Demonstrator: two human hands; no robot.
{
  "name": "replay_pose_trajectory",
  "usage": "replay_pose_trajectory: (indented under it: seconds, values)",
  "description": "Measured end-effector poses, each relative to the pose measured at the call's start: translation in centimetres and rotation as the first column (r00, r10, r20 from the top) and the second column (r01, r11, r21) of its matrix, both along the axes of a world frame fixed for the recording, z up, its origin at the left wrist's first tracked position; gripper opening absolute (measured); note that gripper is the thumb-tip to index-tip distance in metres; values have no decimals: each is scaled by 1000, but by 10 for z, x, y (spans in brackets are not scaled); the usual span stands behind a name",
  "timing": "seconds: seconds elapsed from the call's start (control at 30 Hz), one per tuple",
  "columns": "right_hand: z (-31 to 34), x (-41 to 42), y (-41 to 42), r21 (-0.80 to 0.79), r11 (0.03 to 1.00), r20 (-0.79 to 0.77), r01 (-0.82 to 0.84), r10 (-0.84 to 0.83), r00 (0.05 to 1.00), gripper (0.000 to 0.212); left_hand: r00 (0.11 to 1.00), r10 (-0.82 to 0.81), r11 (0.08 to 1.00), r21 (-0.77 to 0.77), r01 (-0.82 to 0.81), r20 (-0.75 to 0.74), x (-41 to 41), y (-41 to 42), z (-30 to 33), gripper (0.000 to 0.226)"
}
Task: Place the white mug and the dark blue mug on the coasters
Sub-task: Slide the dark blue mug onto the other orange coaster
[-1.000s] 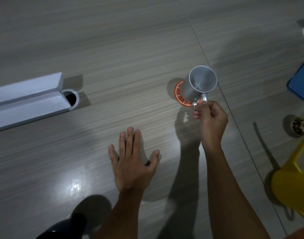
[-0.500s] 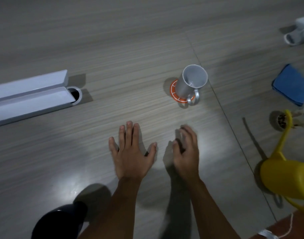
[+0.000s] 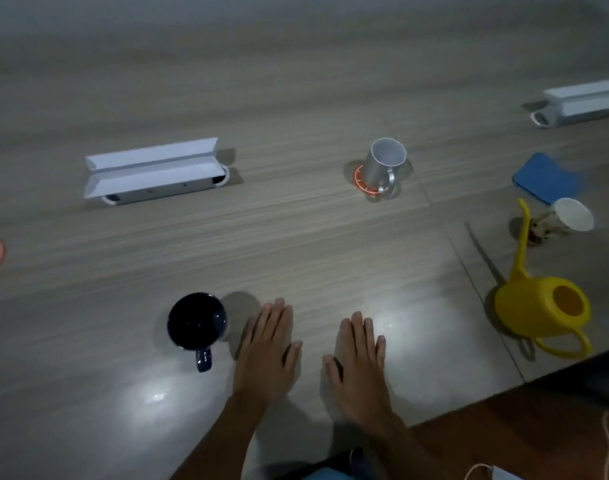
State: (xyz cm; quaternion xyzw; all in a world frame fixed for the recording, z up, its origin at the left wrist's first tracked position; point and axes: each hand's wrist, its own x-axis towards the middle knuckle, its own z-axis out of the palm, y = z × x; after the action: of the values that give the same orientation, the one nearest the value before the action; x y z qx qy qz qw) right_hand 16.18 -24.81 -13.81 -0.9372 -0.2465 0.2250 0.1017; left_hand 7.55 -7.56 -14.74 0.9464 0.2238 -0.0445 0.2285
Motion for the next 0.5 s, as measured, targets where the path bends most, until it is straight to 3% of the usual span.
replay_pose_trajectory:
  seconds: [0.2,0.33,0.4,0.5]
  values:
    - [3,-41,35,75,997,-50,30,-27,998,74,998,-42,999,6,42,36,-80,9,5,57]
    - [3,-33,61,201,979,3,-31,31,1000,79,970,175,982,-99,-160,166,-126,25,5,44]
    - [2,-29,75,223,972,0,-79,81,997,82,913,361,912,-278,-302,191,-132,31,13,44]
    - [0,-30,90,146,972,-24,-183,189,982,84,780,601,726,-530,-438,177,-127,39,29,51]
